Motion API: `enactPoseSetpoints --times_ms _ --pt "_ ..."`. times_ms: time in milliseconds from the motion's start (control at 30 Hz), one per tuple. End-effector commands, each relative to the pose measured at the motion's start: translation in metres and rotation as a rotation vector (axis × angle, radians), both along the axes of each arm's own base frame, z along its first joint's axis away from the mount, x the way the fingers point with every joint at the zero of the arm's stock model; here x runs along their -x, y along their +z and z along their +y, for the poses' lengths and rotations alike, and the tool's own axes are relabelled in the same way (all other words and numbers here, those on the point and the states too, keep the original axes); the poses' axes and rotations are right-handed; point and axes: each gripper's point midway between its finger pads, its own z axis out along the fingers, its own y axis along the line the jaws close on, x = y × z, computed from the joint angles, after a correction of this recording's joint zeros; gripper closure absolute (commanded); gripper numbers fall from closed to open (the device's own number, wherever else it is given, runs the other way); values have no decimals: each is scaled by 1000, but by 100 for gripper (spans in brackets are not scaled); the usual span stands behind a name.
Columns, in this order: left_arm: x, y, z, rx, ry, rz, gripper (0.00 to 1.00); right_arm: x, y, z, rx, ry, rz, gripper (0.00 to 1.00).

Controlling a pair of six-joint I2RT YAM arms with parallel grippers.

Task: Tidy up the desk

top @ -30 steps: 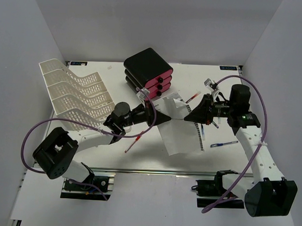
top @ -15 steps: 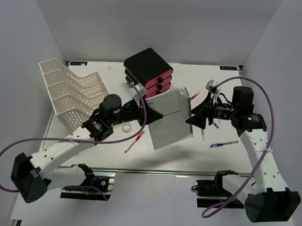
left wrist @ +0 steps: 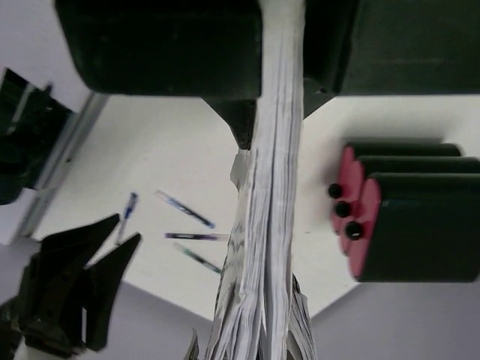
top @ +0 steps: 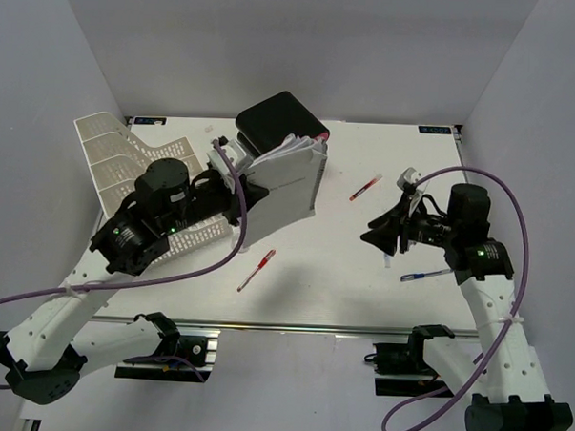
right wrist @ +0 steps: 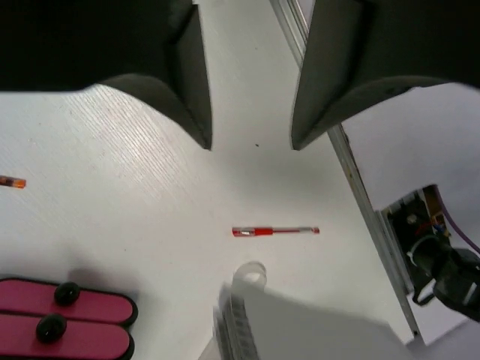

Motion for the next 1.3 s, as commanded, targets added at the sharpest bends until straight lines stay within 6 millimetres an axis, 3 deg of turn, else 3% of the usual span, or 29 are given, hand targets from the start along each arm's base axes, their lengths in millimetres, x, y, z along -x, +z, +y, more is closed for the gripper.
enactPoseSetpoints --times_ms 0,133,200,433,667,767,800,867,967,1100,1133,1167,1267 --pt "-8 26 41 -91 146 -133 100 -2 -20 -2 1 -12 26 54" --pt "-8 55 71 -96 259 -228 100 3 -26 1 -33 27 6 80" --pt "-8 65 80 -101 296 -252 100 9 -33 2 -42 52 4 85" --pt "-14 64 90 -152 342 -258 100 19 -58 2 -32 98 -31 84" --pt "-31 79 81 -237 339 -282 100 30 -58 3 -33 159 -80 83" --pt "-29 87 69 -234 279 -277 100 35 -55 4 -27 199 -113 71" --pt "-24 80 51 -231 182 -256 100 40 -52 6 -33 240 -148 55" --pt "-14 73 32 -217 64 -232 100 47 -41 10 -59 304 -203 36" --pt "5 54 3 -189 -128 -193 100 44 -18 14 -84 337 -292 23" --pt "32 42 -23 -121 -335 -155 100 35 24 20 -147 356 -380 18" --pt "34 32 -26 -125 -361 -134 100 30 43 22 -180 352 -405 17" --pt "37 30 -29 -120 -382 -128 100 30 50 24 -201 355 -397 13" --pt "43 17 -38 -96 -444 -95 100 24 76 27 -253 328 -403 11"
